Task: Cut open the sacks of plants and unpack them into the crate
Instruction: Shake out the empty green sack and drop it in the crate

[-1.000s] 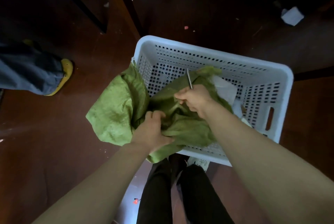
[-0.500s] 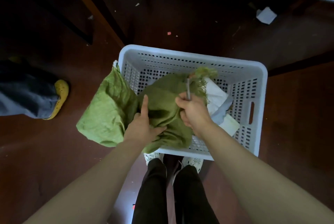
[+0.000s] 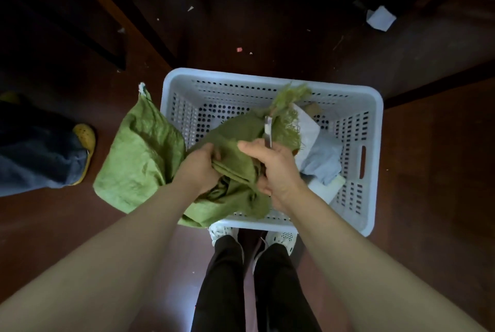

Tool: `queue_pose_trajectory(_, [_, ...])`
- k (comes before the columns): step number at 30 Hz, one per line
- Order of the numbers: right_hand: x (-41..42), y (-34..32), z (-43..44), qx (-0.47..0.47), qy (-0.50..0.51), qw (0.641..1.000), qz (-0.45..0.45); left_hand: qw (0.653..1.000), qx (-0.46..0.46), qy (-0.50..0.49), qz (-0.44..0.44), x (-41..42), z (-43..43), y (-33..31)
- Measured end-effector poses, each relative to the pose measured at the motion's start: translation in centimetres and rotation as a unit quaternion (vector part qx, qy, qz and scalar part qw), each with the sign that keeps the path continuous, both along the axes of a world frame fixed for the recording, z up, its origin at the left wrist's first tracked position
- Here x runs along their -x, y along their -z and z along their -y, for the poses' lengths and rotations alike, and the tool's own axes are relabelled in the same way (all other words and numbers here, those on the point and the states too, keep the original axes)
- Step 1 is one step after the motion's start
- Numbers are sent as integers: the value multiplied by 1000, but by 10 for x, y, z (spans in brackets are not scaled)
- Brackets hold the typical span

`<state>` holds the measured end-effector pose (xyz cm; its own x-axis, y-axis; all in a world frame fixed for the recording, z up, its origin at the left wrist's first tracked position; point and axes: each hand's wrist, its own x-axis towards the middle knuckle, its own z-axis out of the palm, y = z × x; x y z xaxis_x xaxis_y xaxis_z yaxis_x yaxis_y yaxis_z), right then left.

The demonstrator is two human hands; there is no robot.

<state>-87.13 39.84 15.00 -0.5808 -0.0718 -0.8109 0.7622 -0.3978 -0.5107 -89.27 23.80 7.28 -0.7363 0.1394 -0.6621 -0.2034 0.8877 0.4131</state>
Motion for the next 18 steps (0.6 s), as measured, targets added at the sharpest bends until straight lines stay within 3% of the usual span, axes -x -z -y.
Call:
queue_pose_trajectory(6, [-4,29,-36,-153,-40,984,79,992,-75,-64,-83,5,-18,-25])
queue_pose_trajectory(7, [-4,36,-43,-221,-103,966,81,991,-87,-48,-90,3,-22,-28])
queue_pose_trajectory(9, [3,48,-55,-373,-248,892,67,991,-106,-2,-80,-8,-29,-28])
queue_pose_trajectory(11, [21,53,-56,-457,-287,841,30,990,-120,45,-63,-22,-34,-26])
queue_pose_trajectory(13, [42,54,-45,-460,-298,836,5,987,-124,87,-54,-33,-35,-20])
queue_pose_trajectory(15, [53,58,-27,-432,-382,817,19,982,-130,123,-56,-43,-36,-16])
queue_pose_trajectory(18, [44,76,-6,-421,-526,736,65,975,-141,163,-54,-52,-31,-11])
